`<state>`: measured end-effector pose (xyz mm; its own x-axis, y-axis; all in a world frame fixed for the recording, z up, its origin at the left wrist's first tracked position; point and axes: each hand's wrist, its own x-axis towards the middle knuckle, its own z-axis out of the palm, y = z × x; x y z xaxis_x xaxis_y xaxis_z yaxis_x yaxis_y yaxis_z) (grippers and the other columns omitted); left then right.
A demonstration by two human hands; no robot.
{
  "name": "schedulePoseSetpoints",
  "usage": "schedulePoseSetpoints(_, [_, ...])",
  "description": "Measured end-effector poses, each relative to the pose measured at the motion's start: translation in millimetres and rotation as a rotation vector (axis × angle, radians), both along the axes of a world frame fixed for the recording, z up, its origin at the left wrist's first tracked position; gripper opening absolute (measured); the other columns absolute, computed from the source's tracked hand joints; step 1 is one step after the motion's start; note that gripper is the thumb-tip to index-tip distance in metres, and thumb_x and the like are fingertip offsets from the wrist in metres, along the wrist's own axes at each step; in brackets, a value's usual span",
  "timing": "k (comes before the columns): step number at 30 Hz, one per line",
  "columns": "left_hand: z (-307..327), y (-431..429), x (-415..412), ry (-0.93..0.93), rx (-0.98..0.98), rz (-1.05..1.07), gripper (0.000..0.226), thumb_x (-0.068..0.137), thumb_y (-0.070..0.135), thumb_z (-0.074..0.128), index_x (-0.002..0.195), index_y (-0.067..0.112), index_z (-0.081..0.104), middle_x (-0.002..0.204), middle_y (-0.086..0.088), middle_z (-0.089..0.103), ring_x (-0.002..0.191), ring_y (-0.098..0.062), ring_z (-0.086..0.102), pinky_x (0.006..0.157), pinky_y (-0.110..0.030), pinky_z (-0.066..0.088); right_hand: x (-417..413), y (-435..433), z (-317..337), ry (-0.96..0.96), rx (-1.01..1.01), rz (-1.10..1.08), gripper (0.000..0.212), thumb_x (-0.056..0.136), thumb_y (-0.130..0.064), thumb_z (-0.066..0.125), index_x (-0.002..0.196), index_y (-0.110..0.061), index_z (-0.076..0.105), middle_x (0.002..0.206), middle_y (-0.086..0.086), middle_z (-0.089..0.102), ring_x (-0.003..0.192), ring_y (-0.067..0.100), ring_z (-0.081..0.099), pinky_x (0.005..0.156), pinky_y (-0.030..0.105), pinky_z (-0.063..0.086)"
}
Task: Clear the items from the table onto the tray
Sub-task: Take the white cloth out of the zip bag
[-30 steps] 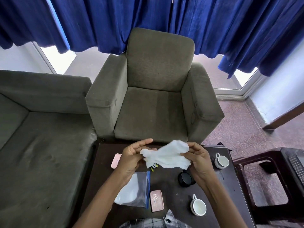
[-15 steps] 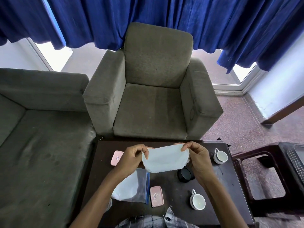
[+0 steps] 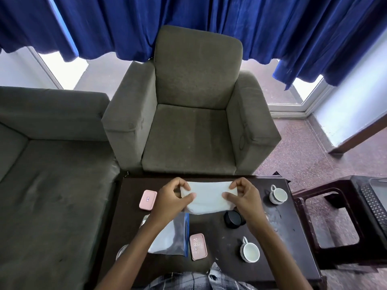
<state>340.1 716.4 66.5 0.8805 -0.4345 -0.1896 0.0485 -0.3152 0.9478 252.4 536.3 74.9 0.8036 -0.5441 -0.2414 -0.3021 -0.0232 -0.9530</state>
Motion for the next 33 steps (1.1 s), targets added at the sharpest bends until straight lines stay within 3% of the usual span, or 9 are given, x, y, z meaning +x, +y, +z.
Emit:
schedulePoseSetpoints(4, [-3, -10, -2, 0.172, -0.129, 0.017, 0.037, 0.079, -0.007, 0.065, 0.094, 0.026, 0.057, 0.098, -0.001, 0.067, 0.086, -0.016, 0.065, 0.069, -0.018, 0.053, -7, -13, -4, -0.003, 0.277, -0.103, 0.045, 0.071, 0.023, 0.062, 0.09, -0.016, 0.049, 0.076, 0.011, 0.064, 0.057, 0.015, 0.06, 0.048, 0.025, 0.048])
schedulePoseSetpoints(7, [-10, -24, -4, 0.293, -0.154, 0.044, 0.046, 0.079, -0.01, 0.062, 0.107, 0.025, 0.053, 0.097, -0.002, 0.068, 0.082, -0.018, 0.064, 0.071, -0.031, 0.053, -17, -28, -10, 0.096, 0.429, -0.183, 0.04, 0.074, 0.02, 0.061, 0.093, -0.014, 0.056, 0.074, 0.006, 0.066, 0.058, 0.015, 0.064, 0.048, 0.025, 0.054])
schedulePoseSetpoints(10, [-21, -47, -5, 0.418, -0.095, 0.065, 0.029, 0.081, -0.009, 0.061, 0.094, 0.017, 0.058, 0.087, -0.001, 0.066, 0.071, -0.013, 0.062, 0.056, -0.024, 0.054, -27, -51, -21, 0.167, 0.515, -0.198, 0.022, 0.076, 0.017, 0.059, 0.08, -0.004, 0.061, 0.07, 0.009, 0.065, 0.053, 0.015, 0.066, 0.049, 0.026, 0.057])
schedulePoseSetpoints(17, [-64, -113, -21, 0.577, 0.1, 0.078, 0.015, 0.091, 0.004, 0.052, 0.1, 0.015, 0.053, 0.084, 0.002, 0.06, 0.063, -0.007, 0.054, 0.051, -0.019, 0.042, -41, -130, -68, 0.3, 0.382, -0.342, 0.023, 0.079, 0.023, 0.051, 0.071, 0.003, 0.057, 0.047, 0.006, 0.063, 0.043, 0.018, 0.063, 0.041, 0.023, 0.054])
schedulePoseSetpoints(21, [-81, -114, -41, 0.644, 0.197, 0.006, 0.013, 0.092, 0.004, 0.047, 0.096, 0.015, 0.054, 0.083, 0.003, 0.063, 0.065, -0.009, 0.054, 0.05, -0.014, 0.04, -43, -161, -122, 0.462, 0.228, -0.383, 0.028, 0.076, 0.022, 0.052, 0.064, -0.003, 0.056, 0.073, 0.02, 0.058, 0.062, 0.029, 0.058, 0.041, 0.026, 0.054])
schedulePoseSetpoints(25, [-100, -101, -53, 0.669, 0.286, 0.033, 0.019, 0.093, 0.004, 0.044, 0.09, 0.018, 0.057, 0.086, 0.001, 0.066, 0.069, -0.011, 0.057, 0.058, -0.02, 0.04, -39, -175, -207, 0.642, 0.101, -0.348, 0.029, 0.067, 0.007, 0.053, 0.052, -0.017, 0.055, 0.07, 0.016, 0.063, 0.068, 0.035, 0.066, 0.056, 0.042, 0.06])
schedulePoseSetpoints(28, [-108, -90, -56, 0.672, 0.323, 0.082, 0.028, 0.094, 0.002, 0.039, 0.086, 0.02, 0.058, 0.091, -0.003, 0.067, 0.07, -0.013, 0.058, 0.061, -0.021, 0.042, -26, -162, -224, 0.694, -0.005, -0.294, 0.023, 0.069, 0.004, 0.049, 0.072, -0.009, 0.068, 0.082, 0.02, 0.067, 0.089, 0.043, 0.066, 0.078, 0.055, 0.055])
schedulePoseSetpoints(30, [-108, -84, -56, 0.655, 0.342, 0.09, 0.029, 0.095, 0.003, 0.038, 0.087, 0.021, 0.059, 0.089, 0.001, 0.067, 0.074, -0.013, 0.059, 0.062, -0.02, 0.043, -16, -147, -198, 0.741, -0.067, -0.246, 0.032, 0.078, 0.006, 0.046, 0.1, 0.002, 0.068, 0.101, 0.024, 0.068, 0.098, 0.041, 0.063, 0.086, 0.046, 0.053])
schedulePoseSetpoints(33, [-106, -80, -54, 0.642, 0.359, 0.105, 0.025, 0.095, 0.005, 0.04, 0.091, 0.02, 0.059, 0.089, 0.003, 0.067, 0.081, -0.015, 0.061, 0.063, -0.02, 0.045, -10, -145, -192, 0.814, -0.149, -0.203, 0.032, 0.083, 0.003, 0.045, 0.106, -0.001, 0.067, 0.112, 0.023, 0.066, 0.105, 0.036, 0.061, 0.083, 0.034, 0.048])
